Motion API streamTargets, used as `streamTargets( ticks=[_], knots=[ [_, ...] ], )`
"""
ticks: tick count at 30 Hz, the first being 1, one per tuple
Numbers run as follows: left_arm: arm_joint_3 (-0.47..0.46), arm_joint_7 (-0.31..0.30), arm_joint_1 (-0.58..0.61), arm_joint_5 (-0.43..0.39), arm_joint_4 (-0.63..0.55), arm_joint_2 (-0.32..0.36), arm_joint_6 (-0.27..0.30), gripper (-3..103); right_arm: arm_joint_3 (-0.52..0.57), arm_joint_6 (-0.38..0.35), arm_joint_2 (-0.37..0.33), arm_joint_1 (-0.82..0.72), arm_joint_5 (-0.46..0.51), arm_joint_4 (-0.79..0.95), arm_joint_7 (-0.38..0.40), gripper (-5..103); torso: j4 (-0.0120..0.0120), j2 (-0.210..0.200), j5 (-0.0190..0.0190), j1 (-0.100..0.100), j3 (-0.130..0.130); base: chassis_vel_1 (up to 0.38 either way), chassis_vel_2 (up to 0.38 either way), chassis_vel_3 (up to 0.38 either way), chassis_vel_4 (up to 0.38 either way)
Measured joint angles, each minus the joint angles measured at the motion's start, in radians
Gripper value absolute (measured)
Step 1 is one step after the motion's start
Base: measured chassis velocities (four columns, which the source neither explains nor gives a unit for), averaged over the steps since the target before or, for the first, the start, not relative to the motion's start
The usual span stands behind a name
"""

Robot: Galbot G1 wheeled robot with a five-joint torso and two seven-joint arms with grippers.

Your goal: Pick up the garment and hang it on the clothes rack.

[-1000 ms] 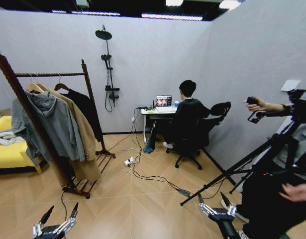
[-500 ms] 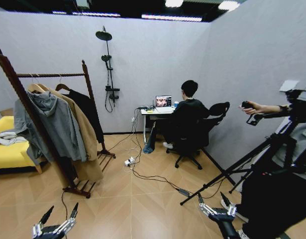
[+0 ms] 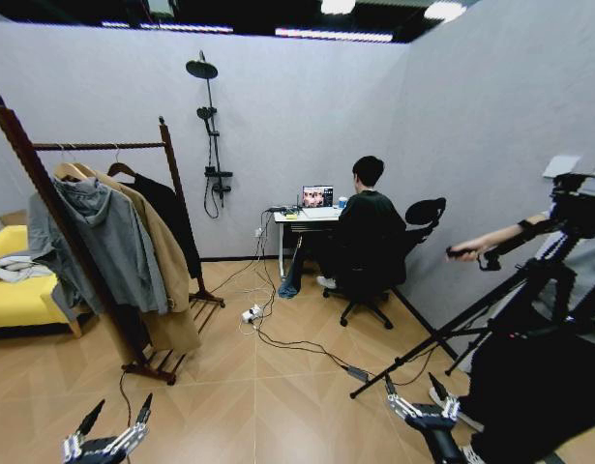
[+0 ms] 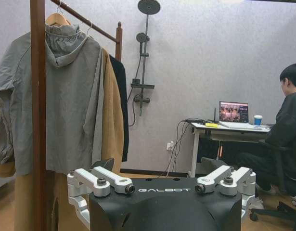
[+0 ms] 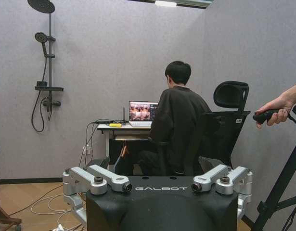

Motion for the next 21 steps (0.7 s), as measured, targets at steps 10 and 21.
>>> streamTargets(
  ticks=[10,21],
  knots=[
    [0.000,0.000,0.000,0.000,0.000,0.000,0.000,100,0.000,0.000,0.000,0.000,0.000,0.000,0.000,100,0.0000,0.000,0.0000,0.000,0.000,0.000,0.000,0.000,0.000],
    [0.000,0.000,0.000,0.000,0.000,0.000,0.000,100,0.000,0.000,0.000,0.000,0.000,0.000,0.000,100,0.0000,0.000,0.0000,0.000,0.000,0.000,0.000,0.000,0.000]
  ],
)
